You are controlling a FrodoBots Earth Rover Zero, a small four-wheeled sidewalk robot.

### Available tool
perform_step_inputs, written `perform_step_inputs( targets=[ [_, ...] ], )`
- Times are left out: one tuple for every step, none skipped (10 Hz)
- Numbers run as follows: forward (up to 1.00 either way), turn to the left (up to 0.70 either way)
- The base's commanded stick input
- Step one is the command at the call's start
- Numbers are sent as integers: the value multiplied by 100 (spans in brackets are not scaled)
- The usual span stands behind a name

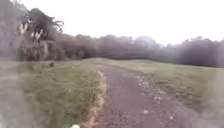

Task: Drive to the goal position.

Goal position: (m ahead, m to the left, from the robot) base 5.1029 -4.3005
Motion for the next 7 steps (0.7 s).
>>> perform_step_inputs(
  targets=[
    [70, 0],
    [70, 0],
    [70, 0],
    [70, 0],
    [70, 0],
    [70, 0],
    [70, 0]
  ],
)
